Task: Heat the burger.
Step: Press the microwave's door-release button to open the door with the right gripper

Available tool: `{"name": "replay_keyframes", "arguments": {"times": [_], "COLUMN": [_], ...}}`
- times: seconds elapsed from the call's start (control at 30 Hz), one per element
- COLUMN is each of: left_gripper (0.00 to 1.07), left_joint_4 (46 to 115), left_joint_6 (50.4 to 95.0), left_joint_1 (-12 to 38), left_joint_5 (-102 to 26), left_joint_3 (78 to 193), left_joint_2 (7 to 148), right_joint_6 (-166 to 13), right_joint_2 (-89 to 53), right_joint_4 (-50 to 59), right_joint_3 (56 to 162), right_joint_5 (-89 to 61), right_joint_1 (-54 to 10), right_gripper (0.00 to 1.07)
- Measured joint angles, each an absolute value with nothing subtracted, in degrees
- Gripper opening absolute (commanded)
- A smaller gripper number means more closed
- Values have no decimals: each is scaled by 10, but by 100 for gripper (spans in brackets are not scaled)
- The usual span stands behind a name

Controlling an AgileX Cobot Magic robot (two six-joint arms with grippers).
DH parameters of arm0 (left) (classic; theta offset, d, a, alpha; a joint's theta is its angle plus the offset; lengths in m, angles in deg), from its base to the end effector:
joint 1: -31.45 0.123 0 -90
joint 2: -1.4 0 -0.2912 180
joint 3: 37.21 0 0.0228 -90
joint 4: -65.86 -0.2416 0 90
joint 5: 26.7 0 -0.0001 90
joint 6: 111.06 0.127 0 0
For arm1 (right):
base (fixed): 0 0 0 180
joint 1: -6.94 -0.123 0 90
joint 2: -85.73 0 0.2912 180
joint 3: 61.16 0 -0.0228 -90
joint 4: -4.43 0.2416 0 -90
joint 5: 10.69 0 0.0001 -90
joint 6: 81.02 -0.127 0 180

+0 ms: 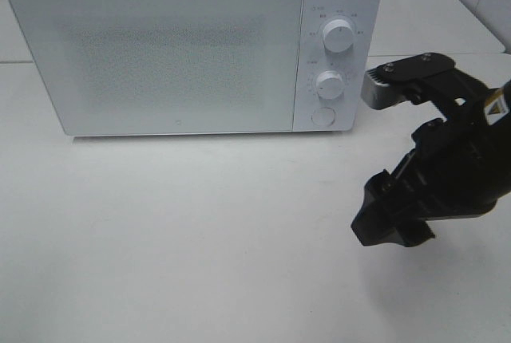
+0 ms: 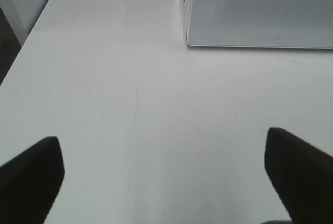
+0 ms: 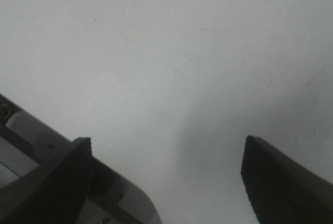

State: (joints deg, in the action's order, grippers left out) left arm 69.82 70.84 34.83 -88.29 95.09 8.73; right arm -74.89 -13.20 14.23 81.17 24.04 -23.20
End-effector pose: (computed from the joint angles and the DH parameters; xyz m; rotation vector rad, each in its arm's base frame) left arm 0.0099 -0.0071 0.2605 -0.0215 2.0335 -0.0246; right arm 0.1968 0.1285 0.2017 -0.6881 2.6113 0.3048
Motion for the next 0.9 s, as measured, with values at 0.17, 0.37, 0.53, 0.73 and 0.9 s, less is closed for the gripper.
{"name": "replay_keyframes", "arguments": {"times": [0.17,0.37,0.53,0.73,0.9], "left_gripper": [100,100,100,100,100], "left_joint_4": [698,698,698,698,698], "left_joint_6": [708,708,708,708,708], "left_joint_1": [348,348,348,348,348], "left_joint_5": [-883,-883,-883,-883,-883], "left_joint_3": [951,951,951,951,951], "left_joint_2": [87,87,87,87,87], "right_joint_6": [-748,-748,-748,-748,-748], "right_joint_2": [-197,-283,-362,-476,-547], "right_joint_4": [133,131,131,130,129], "right_joint_3": [828,828,828,828,828], "right_joint_5": [321,401,446,478,488], "right_joint_1": [-232,-232,-232,-202,-135], "right_gripper": [76,76,76,76,76]}}
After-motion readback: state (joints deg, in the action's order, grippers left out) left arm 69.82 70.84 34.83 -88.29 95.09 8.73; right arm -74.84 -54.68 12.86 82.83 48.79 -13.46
